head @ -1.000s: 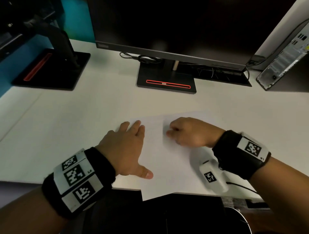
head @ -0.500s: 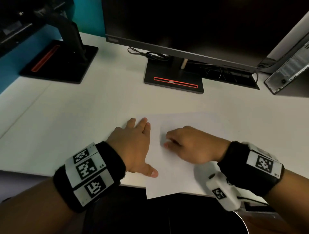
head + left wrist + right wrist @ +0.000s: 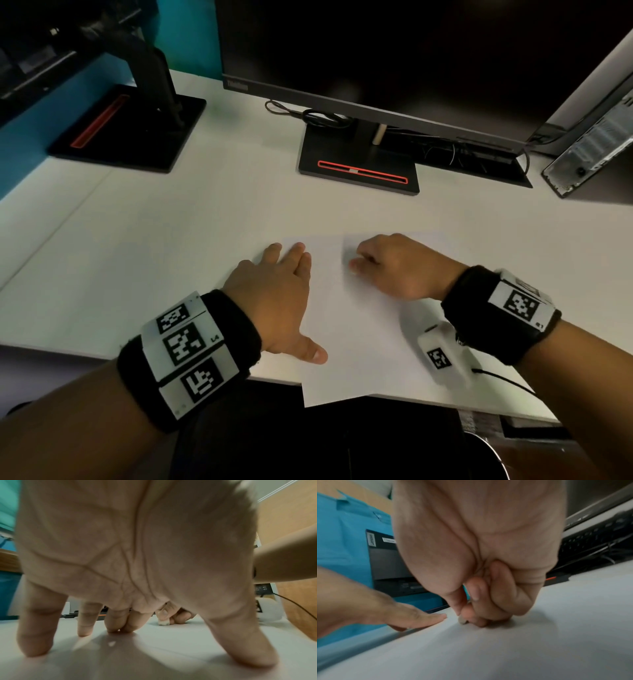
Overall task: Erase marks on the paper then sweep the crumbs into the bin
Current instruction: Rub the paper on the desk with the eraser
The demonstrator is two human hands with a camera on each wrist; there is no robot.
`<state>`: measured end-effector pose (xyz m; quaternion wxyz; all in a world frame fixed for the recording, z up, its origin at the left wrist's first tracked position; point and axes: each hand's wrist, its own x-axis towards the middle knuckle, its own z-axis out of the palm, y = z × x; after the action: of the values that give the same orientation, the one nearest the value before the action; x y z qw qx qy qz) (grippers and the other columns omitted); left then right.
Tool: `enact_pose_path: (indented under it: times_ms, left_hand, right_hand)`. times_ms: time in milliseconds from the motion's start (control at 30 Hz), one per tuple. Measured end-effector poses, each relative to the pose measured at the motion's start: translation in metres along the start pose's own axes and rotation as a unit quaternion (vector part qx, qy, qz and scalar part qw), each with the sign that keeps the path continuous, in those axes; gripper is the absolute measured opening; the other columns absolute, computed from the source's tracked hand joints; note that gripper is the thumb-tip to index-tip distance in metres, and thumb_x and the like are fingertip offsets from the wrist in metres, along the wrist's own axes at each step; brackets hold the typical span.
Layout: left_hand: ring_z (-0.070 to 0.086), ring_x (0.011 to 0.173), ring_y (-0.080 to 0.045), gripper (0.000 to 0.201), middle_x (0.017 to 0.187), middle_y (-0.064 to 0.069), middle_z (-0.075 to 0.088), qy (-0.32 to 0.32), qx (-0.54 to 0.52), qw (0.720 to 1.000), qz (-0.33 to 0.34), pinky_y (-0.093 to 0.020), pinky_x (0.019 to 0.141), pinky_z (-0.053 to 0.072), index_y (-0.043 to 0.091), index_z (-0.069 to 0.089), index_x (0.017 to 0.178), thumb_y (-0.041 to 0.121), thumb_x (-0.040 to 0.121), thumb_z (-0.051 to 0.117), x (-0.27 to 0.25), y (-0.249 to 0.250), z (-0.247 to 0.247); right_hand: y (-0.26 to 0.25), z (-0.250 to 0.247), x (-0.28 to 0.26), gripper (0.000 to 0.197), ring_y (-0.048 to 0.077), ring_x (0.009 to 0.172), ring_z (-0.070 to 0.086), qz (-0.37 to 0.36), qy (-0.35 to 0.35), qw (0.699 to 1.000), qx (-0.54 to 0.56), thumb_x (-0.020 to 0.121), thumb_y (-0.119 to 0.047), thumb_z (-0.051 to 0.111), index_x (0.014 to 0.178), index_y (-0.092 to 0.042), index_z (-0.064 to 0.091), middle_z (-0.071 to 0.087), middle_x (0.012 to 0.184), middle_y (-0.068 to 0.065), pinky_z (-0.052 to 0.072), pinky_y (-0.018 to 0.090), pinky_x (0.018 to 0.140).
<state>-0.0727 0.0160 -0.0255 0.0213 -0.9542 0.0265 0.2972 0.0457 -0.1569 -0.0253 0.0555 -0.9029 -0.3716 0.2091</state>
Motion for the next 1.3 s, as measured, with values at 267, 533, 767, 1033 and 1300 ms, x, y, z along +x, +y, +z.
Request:
enact_pose_path:
  times_ms: [267, 533, 767, 1033, 1300]
  left_hand:
    - [-0.012, 0.154, -0.031, 0.137, 0.165, -0.004, -0.026, -0.004, 0.007, 1.000, 0.004, -0.048, 0.118, 0.029, 0.010, -0.019, 0.157, 0.089, 0.072, 0.052, -0.001, -0.002, 0.002]
    - [-0.014, 0.154, -0.030, 0.136, 0.165, -0.003, -0.028, -0.006, 0.000, 1.000, 0.005, -0.047, 0.118, 0.027, 0.011, -0.020, 0.157, 0.089, 0.072, 0.052, 0.001, -0.002, 0.004]
    - [-0.016, 0.154, -0.029, 0.135, 0.164, -0.001, -0.029, -0.014, -0.002, 1.000, 0.002, -0.047, 0.117, 0.027, 0.011, -0.021, 0.157, 0.088, 0.073, 0.052, 0.000, -0.002, 0.003]
    - [-0.017, 0.153, -0.029, 0.135, 0.163, -0.002, -0.030, -0.021, 0.009, 1.000, 0.004, -0.048, 0.120, 0.022, 0.011, -0.023, 0.156, 0.090, 0.073, 0.049, 0.000, -0.003, 0.003]
    - [-0.017, 0.153, -0.029, 0.134, 0.163, -0.002, -0.031, -0.020, 0.016, 1.000, 0.007, -0.046, 0.120, 0.021, 0.012, -0.023, 0.156, 0.091, 0.073, 0.046, 0.000, -0.004, 0.004]
  right_hand:
    - [-0.012, 0.007, 0.000, 0.037, 0.019, 0.074, 0.051, -0.039, -0.031, 0.999, -0.019, 0.105, -0.037, 0.041, 0.073, -0.021, 0.047, 0.053, 0.078, -0.003, 0.035, 0.029, 0.070]
    - [-0.031, 0.017, -0.005, 0.035, 0.005, 0.058, 0.044, -0.088, -0.022, 0.996, -0.002, 0.105, -0.033, 0.042, 0.073, -0.019, 0.045, 0.045, 0.064, -0.010, 0.030, 0.023, 0.059]
    - [-0.030, 0.014, 0.005, 0.038, 0.007, 0.057, 0.043, -0.076, -0.002, 0.997, -0.019, 0.105, -0.032, 0.043, 0.070, -0.017, 0.045, 0.048, 0.064, -0.004, 0.033, 0.027, 0.062]
    - [-0.022, 0.008, 0.015, 0.040, 0.007, 0.060, 0.042, -0.051, 0.015, 0.998, -0.017, 0.106, -0.034, 0.042, 0.069, -0.019, 0.043, 0.046, 0.066, -0.005, 0.032, 0.029, 0.067]
    - [-0.030, 0.009, 0.017, 0.040, 0.012, 0.061, 0.047, -0.078, -0.004, 0.997, -0.020, 0.106, -0.033, 0.041, 0.070, -0.017, 0.048, 0.051, 0.069, -0.001, 0.034, 0.029, 0.066]
